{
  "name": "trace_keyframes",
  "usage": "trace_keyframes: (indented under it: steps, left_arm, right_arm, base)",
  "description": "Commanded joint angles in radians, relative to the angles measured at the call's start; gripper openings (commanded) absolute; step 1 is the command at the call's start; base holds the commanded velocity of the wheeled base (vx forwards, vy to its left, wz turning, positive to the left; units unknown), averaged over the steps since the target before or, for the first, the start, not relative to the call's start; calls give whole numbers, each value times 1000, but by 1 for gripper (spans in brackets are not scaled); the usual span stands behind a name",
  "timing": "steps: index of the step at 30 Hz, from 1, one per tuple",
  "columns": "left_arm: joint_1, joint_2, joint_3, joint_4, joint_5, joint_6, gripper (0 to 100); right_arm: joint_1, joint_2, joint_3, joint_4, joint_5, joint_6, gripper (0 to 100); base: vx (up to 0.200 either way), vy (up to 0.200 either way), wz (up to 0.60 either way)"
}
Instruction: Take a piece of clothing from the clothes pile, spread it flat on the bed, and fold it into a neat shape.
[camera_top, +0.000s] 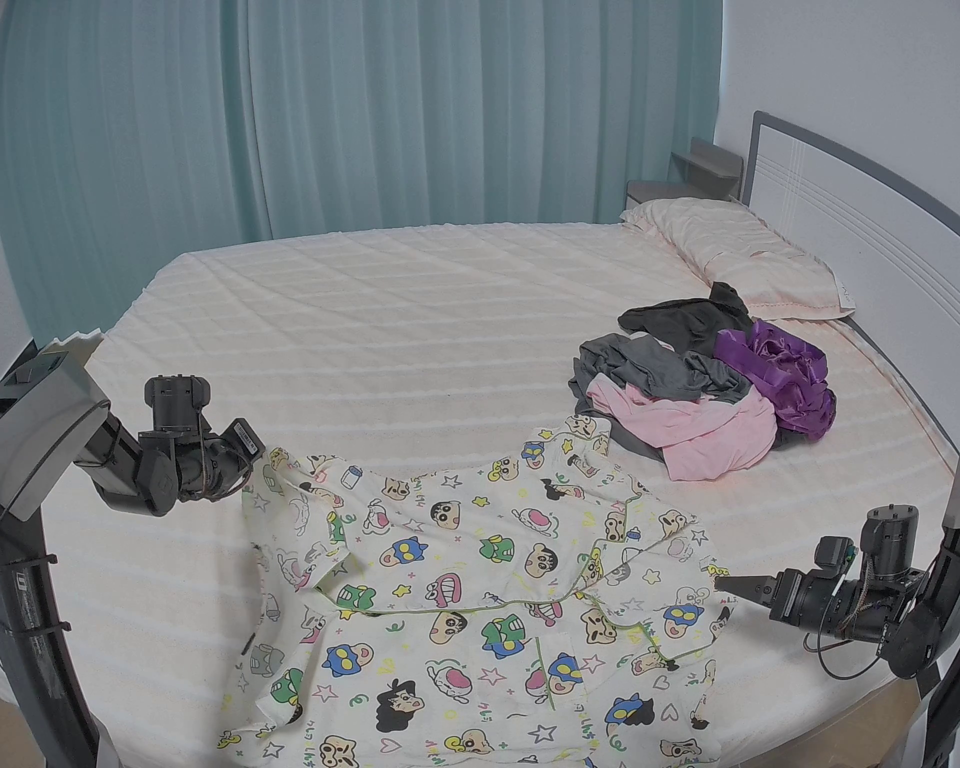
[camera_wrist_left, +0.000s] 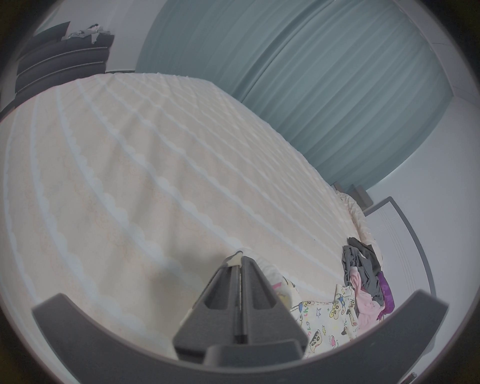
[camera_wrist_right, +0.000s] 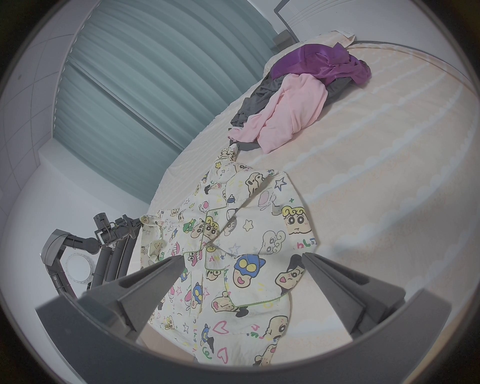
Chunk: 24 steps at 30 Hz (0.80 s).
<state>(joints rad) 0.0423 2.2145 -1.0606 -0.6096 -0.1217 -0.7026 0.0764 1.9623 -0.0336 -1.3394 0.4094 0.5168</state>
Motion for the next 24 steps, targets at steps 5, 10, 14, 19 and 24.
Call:
trace_keyframes:
  steps: [5,10,14,19,24]
  left_arm:
    - [65,133,-177,76,-82,0,100]
    - [79,218,-309,168,-81,-5,100]
    - [90,245,-355,200,-73,-12,100]
    - [111,185,-343,208,-85,-81,100]
    - [110,45,-223,220,-122,-97,100]
  right_arm:
    - [0,33,1,-1,0,-3,100]
    - [0,38,0,-1,0,-3,100]
    - [0,32,1,-1,0,-3,100]
    - [0,32,3,-1,-1,-3,100]
    - [2,29,9,-4,-1,-4,100]
  base:
    - [0,0,0]
    - [0,0,0]
    - [0,0,0]
    - [0,0,0]
    - [0,0,0]
